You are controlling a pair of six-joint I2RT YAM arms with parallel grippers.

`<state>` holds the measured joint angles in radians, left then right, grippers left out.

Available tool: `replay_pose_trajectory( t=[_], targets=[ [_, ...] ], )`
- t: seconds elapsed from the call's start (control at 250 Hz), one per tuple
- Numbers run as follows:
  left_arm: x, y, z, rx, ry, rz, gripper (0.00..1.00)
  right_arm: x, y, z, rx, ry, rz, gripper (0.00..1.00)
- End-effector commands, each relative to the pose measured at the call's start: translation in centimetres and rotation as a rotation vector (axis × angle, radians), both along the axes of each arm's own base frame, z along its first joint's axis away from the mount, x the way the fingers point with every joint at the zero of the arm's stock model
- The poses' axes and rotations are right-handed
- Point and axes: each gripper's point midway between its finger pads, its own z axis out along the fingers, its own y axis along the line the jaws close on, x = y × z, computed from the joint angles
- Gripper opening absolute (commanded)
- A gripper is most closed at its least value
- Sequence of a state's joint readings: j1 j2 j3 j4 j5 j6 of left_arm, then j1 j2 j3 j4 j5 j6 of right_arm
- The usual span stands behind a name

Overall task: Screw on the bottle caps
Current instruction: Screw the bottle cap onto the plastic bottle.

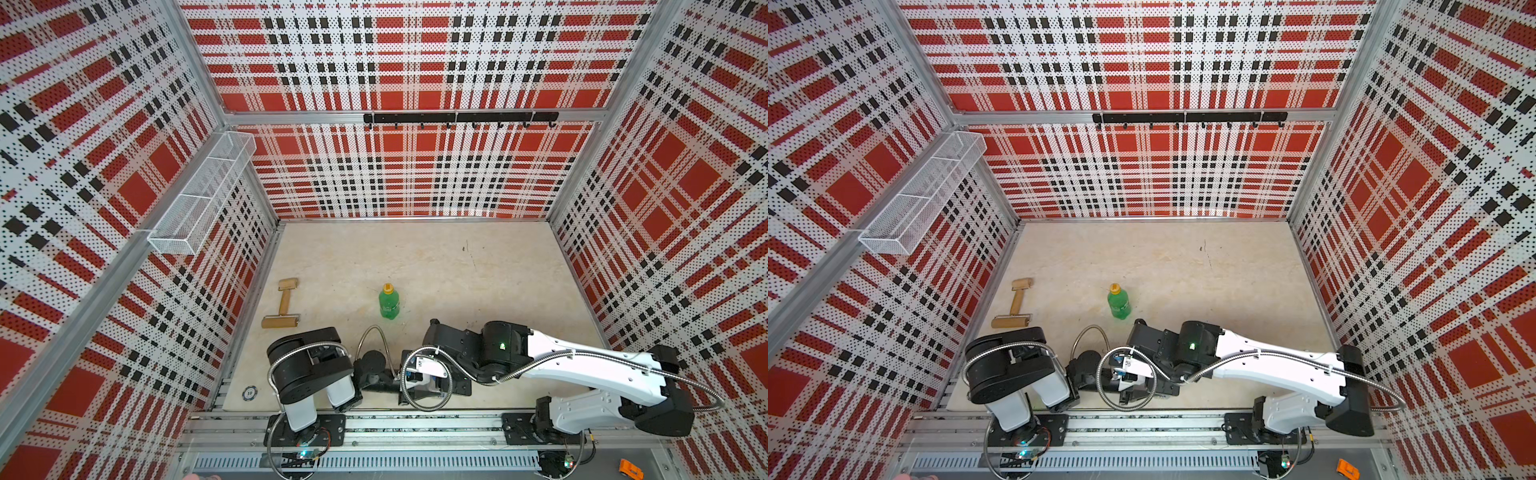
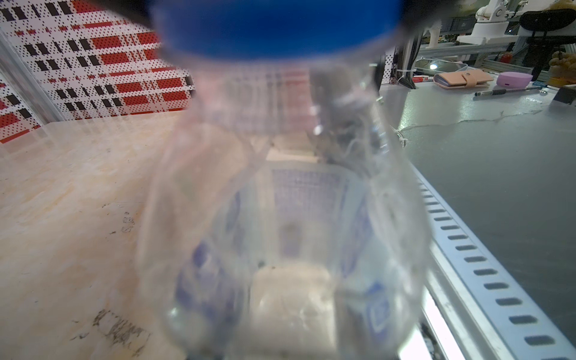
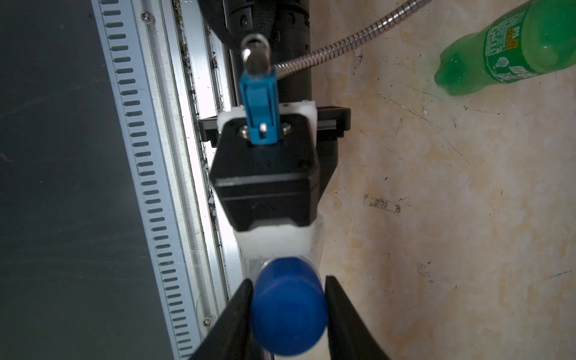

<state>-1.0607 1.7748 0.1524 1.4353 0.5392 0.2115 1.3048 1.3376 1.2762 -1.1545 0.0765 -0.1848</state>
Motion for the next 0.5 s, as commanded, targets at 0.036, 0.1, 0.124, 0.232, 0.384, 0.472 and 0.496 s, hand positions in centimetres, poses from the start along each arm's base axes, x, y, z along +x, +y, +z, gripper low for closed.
replay_pose_trajectory(
  t=[0.036, 0.1, 0.124, 0.232, 0.384, 0.472, 0.496],
  targets=[
    [0.0, -0.3, 1.2, -0.052, -0.041, -0.008, 0.35, 0.9, 0.9, -0.3, 0.012, -0.024, -0.035, 0.35],
    [0.1, -0.2, 1.3, -0.056, -0.047, 0.0, 0.35, 1.0, 0.9, 0.1, 0.03, -0.03, -0.042, 0.29],
    [0.1, -0.2, 1.4, -0.058, -0.051, 0.002, 0.35, 1.1, 1.0, 0.3, 0.04, -0.035, -0.051, 0.26],
    [0.6, -0.2, 1.9, -0.075, -0.078, 0.033, 0.34, 1.7, 1.2, 0.6, 0.069, -0.045, -0.126, 0.14],
    [1.8, 0.0, 3.3, -0.111, -0.146, 0.111, 0.35, 3.0, 1.6, 0.8, 0.13, -0.045, -0.338, 0.0],
    [2.1, -0.2, 4.1, -0.132, -0.17, 0.146, 0.34, 4.8, 1.2, 1.3, 0.165, -0.098, -0.508, 0.0],
    [2.1, -0.2, 4.1, -0.131, -0.174, 0.152, 0.34, 5.2, 1.0, 1.4, 0.17, -0.112, -0.548, 0.0]
  ],
)
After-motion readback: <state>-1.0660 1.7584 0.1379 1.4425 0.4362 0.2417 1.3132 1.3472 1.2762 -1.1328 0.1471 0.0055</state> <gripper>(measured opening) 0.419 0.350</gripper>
